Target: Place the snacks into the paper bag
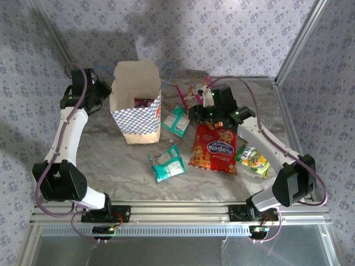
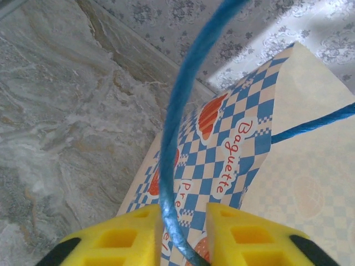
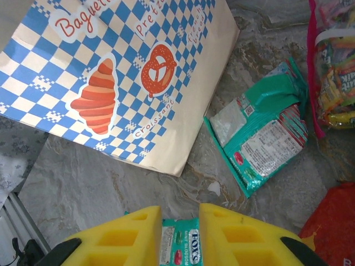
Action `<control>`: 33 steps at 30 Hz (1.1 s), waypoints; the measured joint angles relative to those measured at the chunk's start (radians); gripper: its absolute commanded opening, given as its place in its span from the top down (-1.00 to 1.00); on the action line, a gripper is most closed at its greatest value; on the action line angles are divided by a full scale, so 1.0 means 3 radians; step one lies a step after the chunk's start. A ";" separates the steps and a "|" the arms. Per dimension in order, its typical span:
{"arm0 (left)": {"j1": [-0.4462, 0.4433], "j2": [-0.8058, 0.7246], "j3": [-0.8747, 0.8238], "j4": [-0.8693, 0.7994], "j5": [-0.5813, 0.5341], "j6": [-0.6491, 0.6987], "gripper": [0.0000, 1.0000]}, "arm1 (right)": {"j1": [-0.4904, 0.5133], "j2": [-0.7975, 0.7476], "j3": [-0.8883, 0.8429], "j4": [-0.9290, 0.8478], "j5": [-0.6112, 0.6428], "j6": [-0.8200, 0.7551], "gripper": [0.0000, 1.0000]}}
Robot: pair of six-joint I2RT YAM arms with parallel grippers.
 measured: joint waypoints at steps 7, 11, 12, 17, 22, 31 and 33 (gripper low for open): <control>-0.0001 -0.0024 -0.0024 0.0003 0.0238 -0.0010 0.28 | 0.0000 -0.0034 -0.0015 0.0001 0.0001 0.0001 0.47; -0.0009 -0.0061 -0.0051 -0.0010 0.0332 0.0034 0.24 | 0.0000 -0.0034 -0.0052 0.0001 0.0001 0.0010 0.47; -0.0013 -0.0067 -0.0051 -0.0013 0.0350 0.0052 0.23 | 0.0000 -0.0034 -0.0057 0.0001 0.0001 0.0013 0.47; -0.0086 -0.0107 -0.0061 -0.0057 0.0364 0.0135 0.17 | 0.0000 -0.0037 -0.0070 0.0003 0.0001 0.0023 0.47; -0.0134 -0.0173 -0.0062 -0.0169 0.0356 0.0191 0.14 | 0.0000 -0.0039 -0.0089 0.0003 0.0001 0.0024 0.46; -0.0140 -0.0069 -0.0023 -0.0416 0.0305 0.0235 0.23 | 0.0000 -0.0067 -0.0175 0.0001 0.0000 0.0025 0.28; -0.0142 -0.0032 -0.0019 -0.0417 0.0291 0.0242 0.31 | 0.0003 -0.0067 -0.0200 0.0000 -0.0001 0.0024 0.19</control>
